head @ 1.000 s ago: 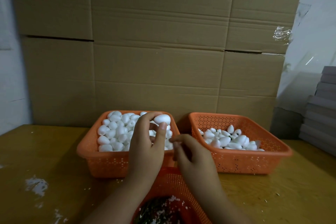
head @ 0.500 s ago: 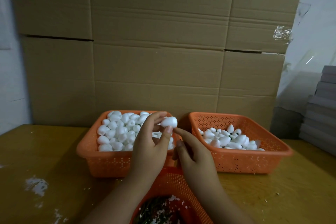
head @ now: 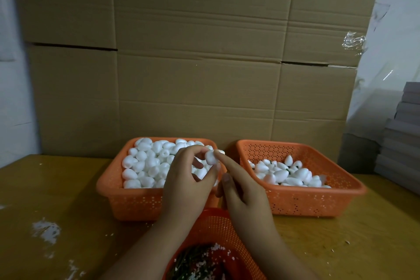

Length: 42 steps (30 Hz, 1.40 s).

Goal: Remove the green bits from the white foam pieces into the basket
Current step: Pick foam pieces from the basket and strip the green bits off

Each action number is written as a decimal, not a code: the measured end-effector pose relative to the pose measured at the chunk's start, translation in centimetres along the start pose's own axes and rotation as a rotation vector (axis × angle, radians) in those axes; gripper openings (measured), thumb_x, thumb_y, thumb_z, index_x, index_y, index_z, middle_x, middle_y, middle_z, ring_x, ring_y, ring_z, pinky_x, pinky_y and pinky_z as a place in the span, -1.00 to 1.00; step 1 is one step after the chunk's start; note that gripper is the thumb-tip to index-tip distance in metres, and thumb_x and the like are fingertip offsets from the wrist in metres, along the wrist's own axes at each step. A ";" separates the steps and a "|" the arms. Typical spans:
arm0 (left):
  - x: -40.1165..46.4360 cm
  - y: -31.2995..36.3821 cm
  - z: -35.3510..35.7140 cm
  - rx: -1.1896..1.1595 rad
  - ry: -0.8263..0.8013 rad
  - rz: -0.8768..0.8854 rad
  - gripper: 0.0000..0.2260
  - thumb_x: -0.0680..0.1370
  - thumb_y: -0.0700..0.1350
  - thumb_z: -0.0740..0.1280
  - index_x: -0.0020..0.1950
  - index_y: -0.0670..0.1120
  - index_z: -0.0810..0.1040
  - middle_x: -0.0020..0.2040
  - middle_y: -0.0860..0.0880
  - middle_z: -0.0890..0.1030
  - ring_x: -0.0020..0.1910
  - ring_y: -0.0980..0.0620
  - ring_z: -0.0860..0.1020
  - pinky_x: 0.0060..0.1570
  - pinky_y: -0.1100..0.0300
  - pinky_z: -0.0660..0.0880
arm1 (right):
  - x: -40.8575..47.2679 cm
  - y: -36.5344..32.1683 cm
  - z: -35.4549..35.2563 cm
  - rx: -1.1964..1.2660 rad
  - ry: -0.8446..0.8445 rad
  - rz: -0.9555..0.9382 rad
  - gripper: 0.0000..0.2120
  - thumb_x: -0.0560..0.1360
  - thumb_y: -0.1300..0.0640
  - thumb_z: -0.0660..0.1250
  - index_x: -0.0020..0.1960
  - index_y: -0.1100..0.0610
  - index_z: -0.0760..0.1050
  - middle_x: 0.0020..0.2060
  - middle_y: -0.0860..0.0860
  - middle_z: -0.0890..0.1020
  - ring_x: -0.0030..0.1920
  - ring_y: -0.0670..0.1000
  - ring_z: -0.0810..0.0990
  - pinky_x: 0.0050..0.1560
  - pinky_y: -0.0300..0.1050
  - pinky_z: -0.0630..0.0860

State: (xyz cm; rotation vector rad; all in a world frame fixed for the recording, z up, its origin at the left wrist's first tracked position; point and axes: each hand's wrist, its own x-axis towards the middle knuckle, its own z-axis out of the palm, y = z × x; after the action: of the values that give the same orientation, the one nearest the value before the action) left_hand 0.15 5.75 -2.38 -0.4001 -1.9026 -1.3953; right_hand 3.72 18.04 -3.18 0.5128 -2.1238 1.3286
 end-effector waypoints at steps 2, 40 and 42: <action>0.0 0.0 0.0 0.009 0.002 0.018 -0.80 0.45 0.02 0.46 0.00 0.20 0.51 -0.04 0.21 0.55 -0.07 0.18 0.55 -0.17 0.26 0.48 | 0.0 0.2 0.0 -0.005 0.034 0.005 -0.47 0.61 0.20 0.18 0.29 -0.46 0.34 -0.28 -0.13 0.63 -0.39 -0.03 0.52 -0.31 -0.02 0.51; 0.0 -0.1 0.0 0.048 0.014 0.104 -0.79 0.48 -0.04 0.47 0.03 0.18 0.53 -0.03 0.20 0.54 -0.02 0.17 0.54 -0.14 0.19 0.54 | 0.0 0.3 0.1 -0.054 0.045 0.068 -0.58 0.60 0.16 0.18 0.22 -0.37 0.41 -0.31 0.05 0.61 -0.41 0.05 0.52 -0.32 0.14 0.51; 0.0 -0.3 0.1 0.059 0.026 0.079 -0.79 0.47 -0.05 0.48 0.04 0.13 0.53 -0.08 0.18 0.50 -0.13 0.13 0.50 -0.18 0.16 0.54 | -0.1 0.4 0.0 -0.069 0.044 0.048 -0.56 0.60 0.19 0.19 0.24 -0.36 0.41 -0.30 0.00 0.61 -0.42 -0.04 0.50 -0.33 0.03 0.50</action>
State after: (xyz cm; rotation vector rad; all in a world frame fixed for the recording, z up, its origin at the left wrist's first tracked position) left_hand -0.06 5.74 -2.61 -0.4225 -1.8816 -1.2843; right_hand 3.54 18.17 -3.49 0.4028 -2.1504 1.2759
